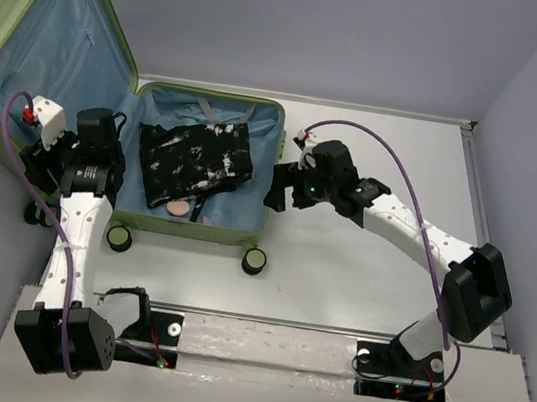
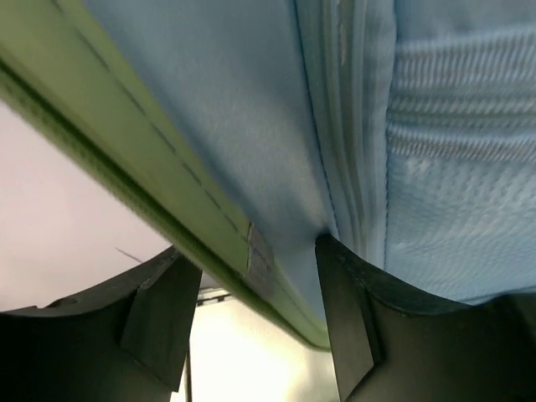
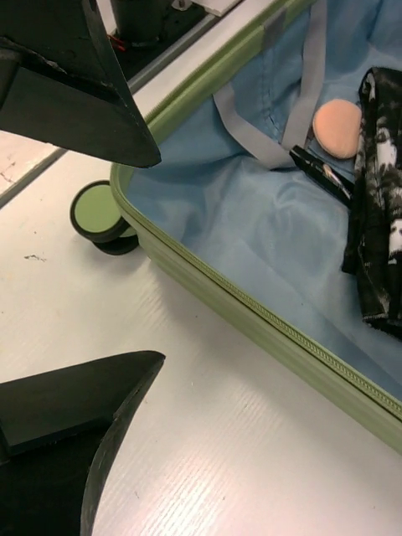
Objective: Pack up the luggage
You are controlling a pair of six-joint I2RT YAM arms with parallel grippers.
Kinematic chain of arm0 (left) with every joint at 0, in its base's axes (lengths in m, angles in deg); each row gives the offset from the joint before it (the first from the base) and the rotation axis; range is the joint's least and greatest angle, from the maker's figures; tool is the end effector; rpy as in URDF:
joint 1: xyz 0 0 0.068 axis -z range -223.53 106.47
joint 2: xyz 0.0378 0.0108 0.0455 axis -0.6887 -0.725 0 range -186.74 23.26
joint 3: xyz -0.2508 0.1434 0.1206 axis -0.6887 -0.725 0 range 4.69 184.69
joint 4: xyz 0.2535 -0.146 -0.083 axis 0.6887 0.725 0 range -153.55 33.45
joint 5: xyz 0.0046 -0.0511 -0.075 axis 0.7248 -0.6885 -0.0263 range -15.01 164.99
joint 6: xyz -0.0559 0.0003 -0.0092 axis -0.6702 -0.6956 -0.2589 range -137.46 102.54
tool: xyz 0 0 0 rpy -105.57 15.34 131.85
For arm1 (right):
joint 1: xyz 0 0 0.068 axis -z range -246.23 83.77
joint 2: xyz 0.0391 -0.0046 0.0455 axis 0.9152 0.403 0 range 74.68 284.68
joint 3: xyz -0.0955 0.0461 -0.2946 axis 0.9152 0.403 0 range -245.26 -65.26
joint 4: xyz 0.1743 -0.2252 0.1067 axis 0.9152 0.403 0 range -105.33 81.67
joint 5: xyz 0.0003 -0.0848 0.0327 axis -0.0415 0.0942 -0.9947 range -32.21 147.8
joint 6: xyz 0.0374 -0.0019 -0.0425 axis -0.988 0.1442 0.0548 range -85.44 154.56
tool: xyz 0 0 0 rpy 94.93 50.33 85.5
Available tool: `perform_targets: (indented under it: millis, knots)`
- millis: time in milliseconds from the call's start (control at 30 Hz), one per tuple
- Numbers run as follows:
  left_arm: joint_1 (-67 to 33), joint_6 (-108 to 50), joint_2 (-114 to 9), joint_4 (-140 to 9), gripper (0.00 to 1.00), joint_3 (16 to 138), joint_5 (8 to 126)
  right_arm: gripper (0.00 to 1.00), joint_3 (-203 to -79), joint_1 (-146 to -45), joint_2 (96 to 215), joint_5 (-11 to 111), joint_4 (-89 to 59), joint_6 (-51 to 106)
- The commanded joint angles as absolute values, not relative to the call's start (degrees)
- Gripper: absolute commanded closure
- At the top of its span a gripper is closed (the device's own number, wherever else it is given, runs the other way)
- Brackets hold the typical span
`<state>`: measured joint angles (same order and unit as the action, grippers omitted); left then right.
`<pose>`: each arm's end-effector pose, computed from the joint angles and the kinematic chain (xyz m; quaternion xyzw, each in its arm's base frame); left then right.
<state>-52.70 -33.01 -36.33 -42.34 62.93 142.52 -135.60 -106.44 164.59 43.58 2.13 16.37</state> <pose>0.2302 0.0742 0.3958 -0.4494 0.6094 0.4359 0.4865 0.3012 0.2672 0.3107 -0.2238 0.8613 0.3126 0.3323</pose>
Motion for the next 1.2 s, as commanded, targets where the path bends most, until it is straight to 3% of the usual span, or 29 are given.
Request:
perform_targets:
  millis: [0,67,133,167,233,333,367,400,467,600,800,1000,1033,1067,1100,1133,1167]
  knots:
    - [-53.6,-32.8,-37.9,-49.0,0.36,65.7,145.4,0.04,-138.0,-106.4,168.9,48.2,-2.0,14.4]
    - [-53.6,-32.6,-38.5,-49.6,0.45,67.1,144.5,0.05,-140.0,-106.4,171.7,48.3,-2.4,12.9]
    - [-53.6,-32.3,-39.2,-49.7,0.62,68.1,143.0,0.1,-141.2,-106.4,173.8,49.2,-2.1,12.0]
    - [-53.5,-32.2,-39.1,-49.6,0.78,68.2,142.5,0.12,-141.8,-106.4,175.1,50.1,-2.1,10.8]
    - [-52.7,-30.4,-38.4,-51.3,0.9,67.5,141.2,0.18,-142.2,-106.4,176.4,52.5,-2.1,10.0]
    - [-50.6,-28.3,-36.7,-53.4,0.94,65.8,140.5,0.34,-143.5,-106.4,178.8,50.9,-2.2,9.0]
    - [-50.0,-27.9,-36.0,-53.8,0.94,65.3,140.0,0.44,-143.7,-106.4,179.3,50.8,-2.3,8.6]
    - [-48.5,-27.0,-35.3,-54.7,0.94,64.5,139.9,0.71,-143.7,-106.4,180.1,50.6,-2.4,7.9]
    - [-45.9,-23.6,-32.7,-57.6,0.94,61.9,139.3,0.93,-142.7,-106.4,179.9,50.7,-3.6,6.8]
    - [-33.1,-20.0,-27.3,-61.5,0.94,58.2,142.3,0.93,-140.4,-106.4,178.7,49.4,-5.7,6.4]
    - [-4.1,-20.9,-21.5,-60.5,0.94,56.1,153.2,0.93,-139.3,-106.4,178.2,48.4,-7.1,5.5]
    - [23.2,-30.6,-22.8,-51.5,0.94,58.9,157.7,0.93,-135.5,-104.7,174.5,51.1,-6.5,5.6]
    - [26.1,-32.5,-23.0,-46.8,0.88,60.2,155.5,0.93,-134.4,-103.9,173.2,51.5,-6.3,5.6]
    - [28.9,-38.5,-23.1,-43.5,0.73,64.2,154.0,0.85,-132.9,-103.0,171.8,52.2,-5.3,5.3]
    - [34.6,-40.3,-23.0,-41.3,0.34,66.1,152.7,0.47,-130.1,-100.7,168.3,52.8,-4.5,5.3]
    - [37.5,-40.6,-22.8,-40.6,0.19,67.5,151.4,0.27,-128.3,-99.5,166.2,52.7,-3.6,5.4]
    - [40.1,-39.3,-21.8,-41.2,0.11,69.8,146.5,0.13,-126.5,-98.2,163.5,52.5,-2.4,5.6]
